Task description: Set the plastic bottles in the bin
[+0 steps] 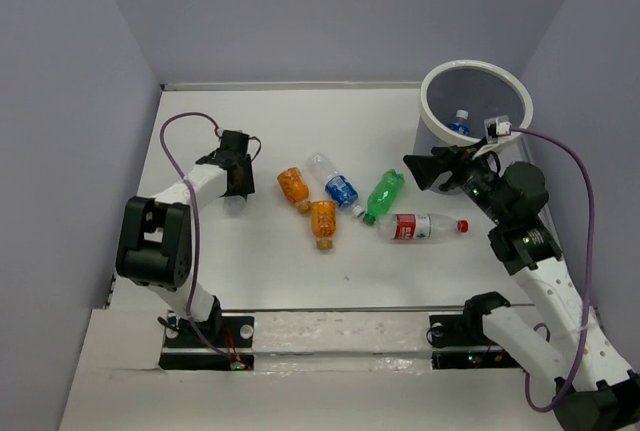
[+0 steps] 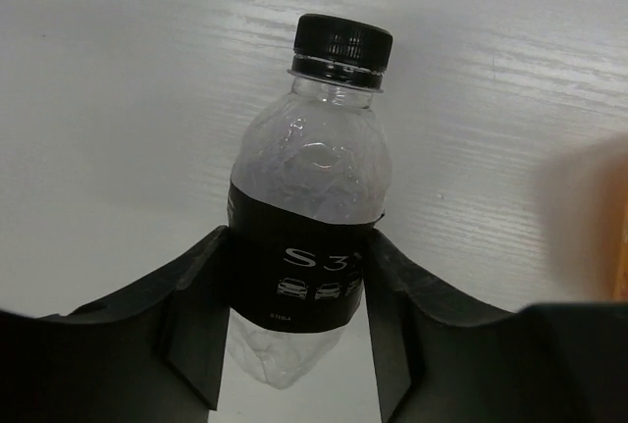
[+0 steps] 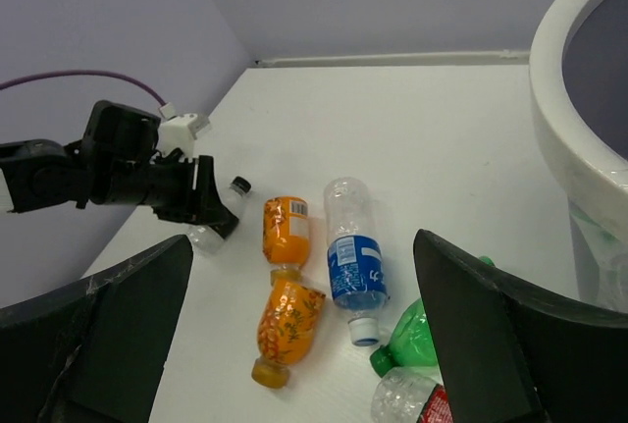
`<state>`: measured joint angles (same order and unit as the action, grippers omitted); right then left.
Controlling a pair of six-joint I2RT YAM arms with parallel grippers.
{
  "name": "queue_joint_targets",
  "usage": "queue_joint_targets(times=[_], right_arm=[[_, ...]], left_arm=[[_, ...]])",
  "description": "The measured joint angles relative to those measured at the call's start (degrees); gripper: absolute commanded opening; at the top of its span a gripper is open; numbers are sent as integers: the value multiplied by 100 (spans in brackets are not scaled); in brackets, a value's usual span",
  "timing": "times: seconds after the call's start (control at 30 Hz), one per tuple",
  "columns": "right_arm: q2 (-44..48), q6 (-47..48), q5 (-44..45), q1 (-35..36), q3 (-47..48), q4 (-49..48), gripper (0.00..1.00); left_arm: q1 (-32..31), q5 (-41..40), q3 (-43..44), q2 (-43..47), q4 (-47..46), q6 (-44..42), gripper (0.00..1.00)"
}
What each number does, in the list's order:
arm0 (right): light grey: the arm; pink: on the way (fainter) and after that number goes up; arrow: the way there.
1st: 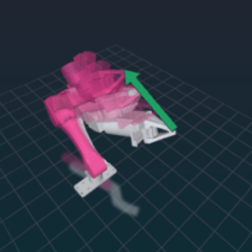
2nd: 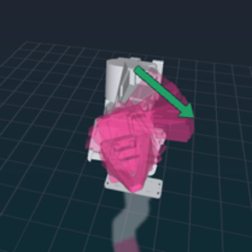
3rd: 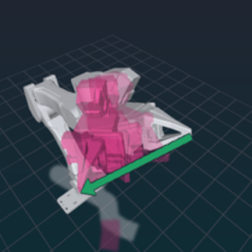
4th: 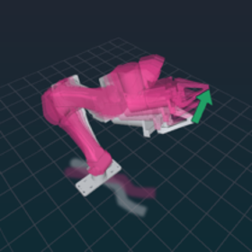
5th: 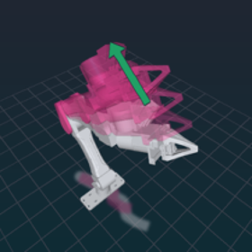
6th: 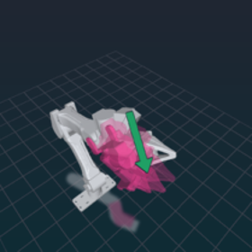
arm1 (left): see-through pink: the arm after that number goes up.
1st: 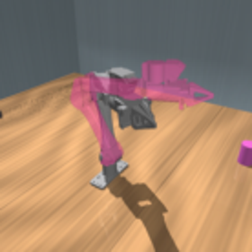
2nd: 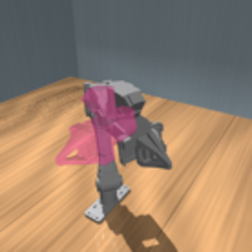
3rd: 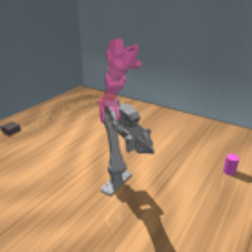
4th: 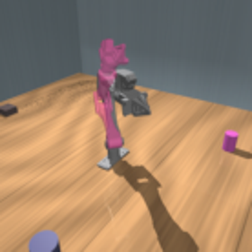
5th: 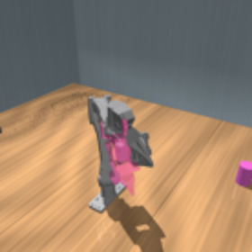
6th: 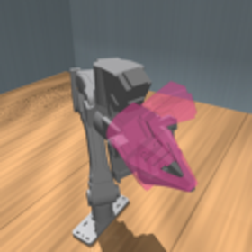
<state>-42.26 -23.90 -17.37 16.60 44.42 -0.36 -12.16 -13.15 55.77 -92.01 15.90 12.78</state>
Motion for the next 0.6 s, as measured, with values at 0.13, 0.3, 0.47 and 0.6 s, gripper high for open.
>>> queue_joint_targets(times=[0.13, 0.3, 0.47, 0.6], right_arm=[[289, -11, -72, 0, -140, 17, 100], [651, -9, -107, 0, -323, 181, 100], [1191, 96, 466, 0, -348, 789, 100], [1674, 168, 1045, -2, 144, 1353, 100]], left_arm=[[-2, 7, 9, 24, 39, -24, 38], [-72, 256, -2, 876, 326, 87, 38], [-929, 566, 1176, 2166, 562, 396, 38], [-2277, 645, 3029, 1961, 52, 599, 38]])
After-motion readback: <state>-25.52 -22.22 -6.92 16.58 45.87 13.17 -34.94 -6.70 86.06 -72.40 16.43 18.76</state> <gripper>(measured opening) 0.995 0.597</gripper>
